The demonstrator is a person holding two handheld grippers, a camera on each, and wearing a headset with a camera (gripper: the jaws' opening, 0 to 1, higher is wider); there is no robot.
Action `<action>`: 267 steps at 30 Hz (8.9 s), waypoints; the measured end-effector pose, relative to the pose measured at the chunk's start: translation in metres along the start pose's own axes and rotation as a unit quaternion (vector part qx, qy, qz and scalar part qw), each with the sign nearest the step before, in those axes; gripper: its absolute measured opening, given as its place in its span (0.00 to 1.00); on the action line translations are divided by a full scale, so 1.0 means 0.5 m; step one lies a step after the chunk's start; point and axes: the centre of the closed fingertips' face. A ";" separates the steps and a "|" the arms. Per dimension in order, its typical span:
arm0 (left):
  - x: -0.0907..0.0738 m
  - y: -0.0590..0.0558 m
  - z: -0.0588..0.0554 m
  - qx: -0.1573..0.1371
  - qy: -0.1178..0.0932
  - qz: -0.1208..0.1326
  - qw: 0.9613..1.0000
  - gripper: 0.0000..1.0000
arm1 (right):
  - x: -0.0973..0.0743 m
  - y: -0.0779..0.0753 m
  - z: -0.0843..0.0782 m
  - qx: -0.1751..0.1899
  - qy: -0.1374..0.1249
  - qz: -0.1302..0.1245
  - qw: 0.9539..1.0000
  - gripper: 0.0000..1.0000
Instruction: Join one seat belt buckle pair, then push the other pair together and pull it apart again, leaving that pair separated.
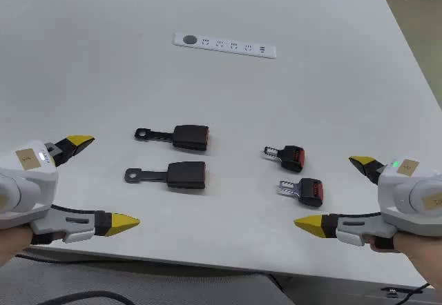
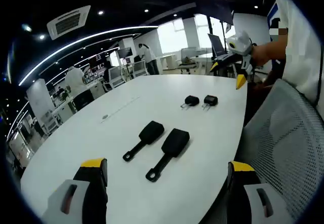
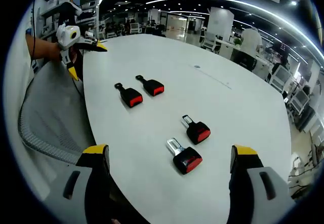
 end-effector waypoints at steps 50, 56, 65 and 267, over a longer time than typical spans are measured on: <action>-0.006 0.010 -0.009 -0.008 0.040 -0.013 0.999 0.92 | -0.002 -0.006 0.000 -0.049 0.030 0.010 0.998 0.83; -0.003 0.021 -0.008 0.000 0.044 -0.008 0.999 0.92 | -0.003 -0.006 0.003 -0.049 0.029 0.010 0.998 0.81; 0.008 0.026 0.010 -0.001 0.042 -0.013 0.999 0.88 | -0.006 -0.013 0.012 -0.037 0.020 0.006 0.999 0.81; 0.325 -0.034 -0.060 0.169 0.162 -0.300 0.925 0.32 | 0.396 0.179 0.053 -0.183 0.117 0.238 0.947 0.31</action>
Point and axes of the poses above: the centre of the closed fingertips' face, and the gripper's own axes: x roughly forward along the fingers, y roughly to its left, z roughly out of its top, and after that the axes turned 5 degrees about x, right-handed
